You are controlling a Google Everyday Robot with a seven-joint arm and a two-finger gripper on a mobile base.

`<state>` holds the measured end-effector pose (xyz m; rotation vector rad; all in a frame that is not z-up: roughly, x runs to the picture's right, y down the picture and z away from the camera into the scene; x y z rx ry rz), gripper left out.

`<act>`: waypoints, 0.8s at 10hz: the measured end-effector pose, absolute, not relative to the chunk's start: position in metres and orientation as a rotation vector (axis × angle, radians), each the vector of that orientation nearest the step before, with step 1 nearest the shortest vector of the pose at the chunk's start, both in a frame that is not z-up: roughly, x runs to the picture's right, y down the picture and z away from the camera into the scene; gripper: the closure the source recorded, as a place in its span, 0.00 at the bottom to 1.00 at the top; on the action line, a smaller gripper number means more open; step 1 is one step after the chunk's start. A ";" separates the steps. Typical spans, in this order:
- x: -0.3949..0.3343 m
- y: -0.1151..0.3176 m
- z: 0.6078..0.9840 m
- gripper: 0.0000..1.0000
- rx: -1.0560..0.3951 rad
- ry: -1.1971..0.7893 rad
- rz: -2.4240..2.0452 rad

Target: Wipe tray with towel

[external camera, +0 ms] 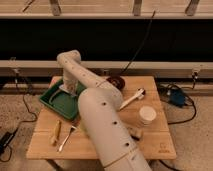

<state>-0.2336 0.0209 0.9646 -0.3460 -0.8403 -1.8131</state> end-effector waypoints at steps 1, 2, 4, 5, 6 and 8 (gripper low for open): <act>-0.242 0.026 0.959 0.80 -0.334 -0.858 -1.825; -0.254 0.039 0.947 0.80 -0.317 -0.891 -1.845; -0.260 0.060 0.929 0.80 -0.310 -0.935 -1.861; -0.259 0.072 0.918 0.80 -0.312 -0.960 -1.861; -0.256 0.081 0.910 0.80 -0.316 -0.977 -1.862; -0.243 0.092 0.901 0.80 -0.336 -0.992 -1.866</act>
